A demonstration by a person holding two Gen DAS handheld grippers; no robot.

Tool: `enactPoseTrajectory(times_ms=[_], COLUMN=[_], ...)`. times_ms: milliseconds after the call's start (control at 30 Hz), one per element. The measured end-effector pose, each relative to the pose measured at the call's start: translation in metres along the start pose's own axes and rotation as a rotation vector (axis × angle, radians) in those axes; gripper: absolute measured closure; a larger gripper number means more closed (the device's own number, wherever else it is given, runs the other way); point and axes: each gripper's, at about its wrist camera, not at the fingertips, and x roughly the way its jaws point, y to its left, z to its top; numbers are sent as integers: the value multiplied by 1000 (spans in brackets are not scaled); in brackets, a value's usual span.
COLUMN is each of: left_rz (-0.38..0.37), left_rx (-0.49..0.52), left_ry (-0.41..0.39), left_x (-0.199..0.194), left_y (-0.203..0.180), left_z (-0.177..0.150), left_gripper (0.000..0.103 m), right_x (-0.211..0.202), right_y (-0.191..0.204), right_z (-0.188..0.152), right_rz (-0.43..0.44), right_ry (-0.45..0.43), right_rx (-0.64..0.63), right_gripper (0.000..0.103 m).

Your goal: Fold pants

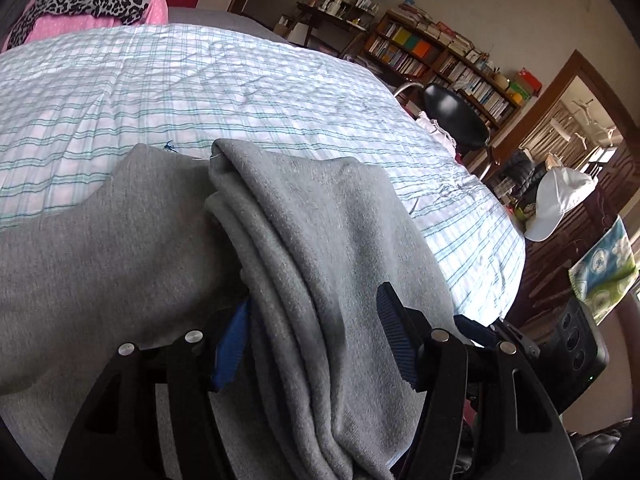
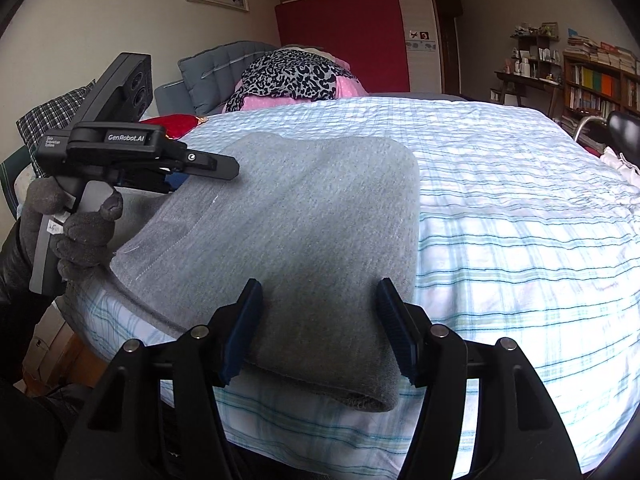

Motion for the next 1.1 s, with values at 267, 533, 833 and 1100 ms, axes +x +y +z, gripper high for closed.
enactPoseTrajectory(times_ms=[267, 533, 833, 1100], left_rz=[-8, 94, 335, 320], left_rx=[-41, 129, 131, 199], left_ry=[-69, -215, -142, -191], left_x=[7, -4, 14, -3], left_y=[7, -13, 8, -27], left_z=[24, 22, 17, 13], left_gripper=[41, 41, 41, 41], right_x=[-3, -4, -5, -7], right_y=[-7, -10, -11, -12], right_z=[-5, -6, -5, -4], right_rz=[17, 25, 25, 29], right_ry=[-5, -7, -6, -8], right_rx=[4, 8, 8, 20], right_gripper=[42, 42, 42, 42])
